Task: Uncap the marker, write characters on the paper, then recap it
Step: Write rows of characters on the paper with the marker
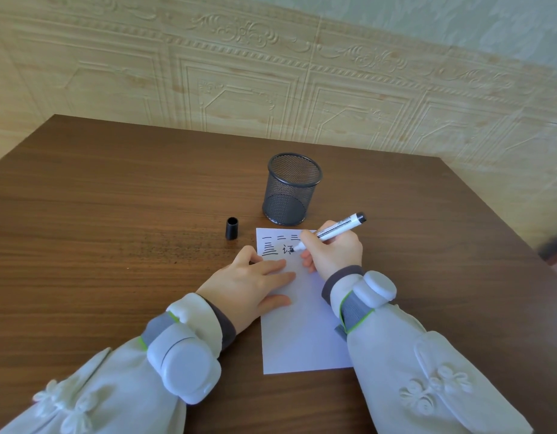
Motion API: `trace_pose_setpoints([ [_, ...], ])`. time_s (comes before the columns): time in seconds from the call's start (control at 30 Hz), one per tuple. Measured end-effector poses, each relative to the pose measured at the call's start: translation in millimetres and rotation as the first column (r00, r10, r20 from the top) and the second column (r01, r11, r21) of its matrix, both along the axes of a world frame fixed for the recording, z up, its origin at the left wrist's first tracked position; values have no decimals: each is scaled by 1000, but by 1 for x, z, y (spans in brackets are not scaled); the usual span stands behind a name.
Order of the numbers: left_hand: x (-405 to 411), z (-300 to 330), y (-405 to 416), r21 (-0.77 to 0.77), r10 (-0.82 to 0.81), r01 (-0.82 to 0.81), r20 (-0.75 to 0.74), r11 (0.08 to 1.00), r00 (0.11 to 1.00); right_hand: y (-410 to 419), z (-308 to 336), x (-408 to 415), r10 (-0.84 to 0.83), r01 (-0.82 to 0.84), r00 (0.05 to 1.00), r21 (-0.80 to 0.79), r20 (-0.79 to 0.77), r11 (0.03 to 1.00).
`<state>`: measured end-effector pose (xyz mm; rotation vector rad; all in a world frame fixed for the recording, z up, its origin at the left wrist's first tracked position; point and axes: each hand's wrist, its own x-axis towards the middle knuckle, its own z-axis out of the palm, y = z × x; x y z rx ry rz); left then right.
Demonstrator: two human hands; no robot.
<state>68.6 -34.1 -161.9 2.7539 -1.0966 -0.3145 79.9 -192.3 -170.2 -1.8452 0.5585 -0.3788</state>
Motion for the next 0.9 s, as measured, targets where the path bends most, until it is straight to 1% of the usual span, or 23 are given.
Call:
trace_pose_setpoints([
  [0.23, 0, -1, 0, -6, 2, -2, 4, 1000, 1000, 0, 0, 0, -53, 53, 999, -15, -3, 998],
  [0.53, 0, -1, 1, -5, 2, -2, 17, 1000, 1000, 0, 1, -1, -37, 37, 999, -8, -16, 999],
  [0.73, 0, -1, 3, -2, -2, 2, 24, 1000, 1000, 1, 0, -1, 7, -7, 1000, -23, -29, 1000],
  [0.9, 0, -2, 1, -1, -1, 1, 8, 1000, 1000, -2, -3, 0, -51, 50, 998, -43, -21, 998],
])
